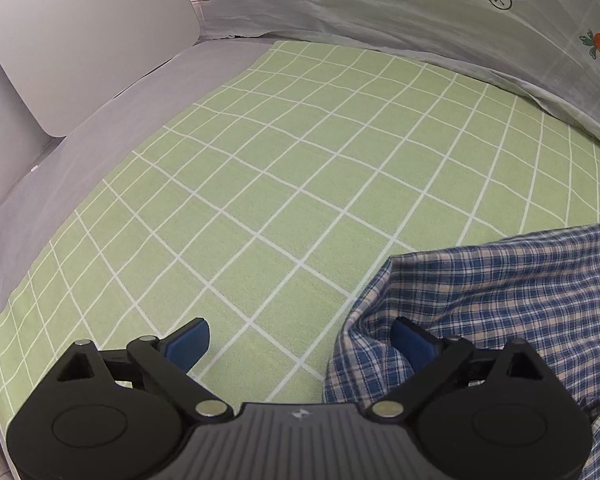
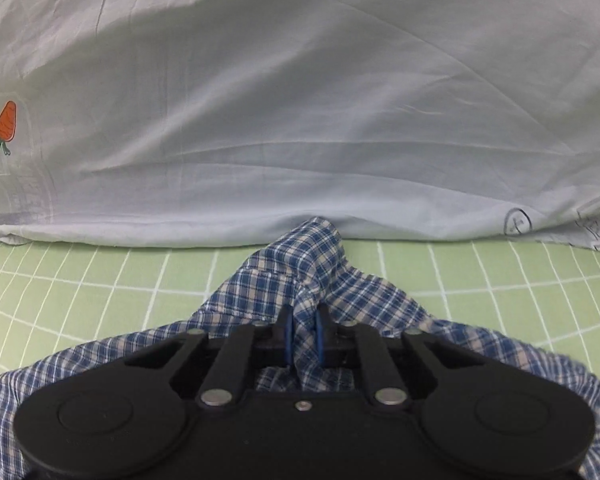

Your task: Fold clothes

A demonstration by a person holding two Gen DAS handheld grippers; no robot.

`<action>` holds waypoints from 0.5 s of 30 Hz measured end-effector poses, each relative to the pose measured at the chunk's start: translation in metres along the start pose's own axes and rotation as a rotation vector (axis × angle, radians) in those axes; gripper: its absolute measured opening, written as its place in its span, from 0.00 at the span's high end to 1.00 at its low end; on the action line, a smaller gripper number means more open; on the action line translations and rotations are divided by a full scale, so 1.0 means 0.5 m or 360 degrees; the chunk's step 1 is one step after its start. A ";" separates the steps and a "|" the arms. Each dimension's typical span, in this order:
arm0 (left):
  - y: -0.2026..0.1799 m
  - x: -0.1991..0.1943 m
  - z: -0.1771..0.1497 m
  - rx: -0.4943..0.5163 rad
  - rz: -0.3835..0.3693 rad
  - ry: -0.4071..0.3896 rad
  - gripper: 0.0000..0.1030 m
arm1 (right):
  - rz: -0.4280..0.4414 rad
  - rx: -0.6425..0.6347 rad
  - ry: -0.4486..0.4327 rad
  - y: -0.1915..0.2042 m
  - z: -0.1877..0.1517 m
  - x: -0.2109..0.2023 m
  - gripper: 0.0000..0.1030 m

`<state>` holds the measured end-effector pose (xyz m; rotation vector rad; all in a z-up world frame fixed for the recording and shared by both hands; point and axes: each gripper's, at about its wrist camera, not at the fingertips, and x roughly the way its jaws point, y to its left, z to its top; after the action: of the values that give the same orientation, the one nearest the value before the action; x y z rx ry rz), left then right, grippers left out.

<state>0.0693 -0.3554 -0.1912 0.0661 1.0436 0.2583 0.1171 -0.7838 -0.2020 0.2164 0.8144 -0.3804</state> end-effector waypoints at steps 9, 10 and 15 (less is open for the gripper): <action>0.002 0.004 -0.002 -0.0045 -0.0016 -0.0002 0.05 | 0.0148 0.0109 -0.0224 -0.010 0.037 -0.041 0.64; 0.005 0.005 -0.002 -0.0063 -0.0023 0.0000 0.05 | 0.0110 0.0134 -0.0268 -0.023 0.028 -0.067 0.56; 0.014 0.010 -0.002 -0.0128 -0.0058 0.0020 0.05 | -0.0029 0.0113 -0.0221 -0.102 -0.021 -0.107 0.32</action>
<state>0.0696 -0.3472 -0.1944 -0.0272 1.0451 0.2675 0.0555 -0.8135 -0.1714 0.2461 0.6670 -0.4373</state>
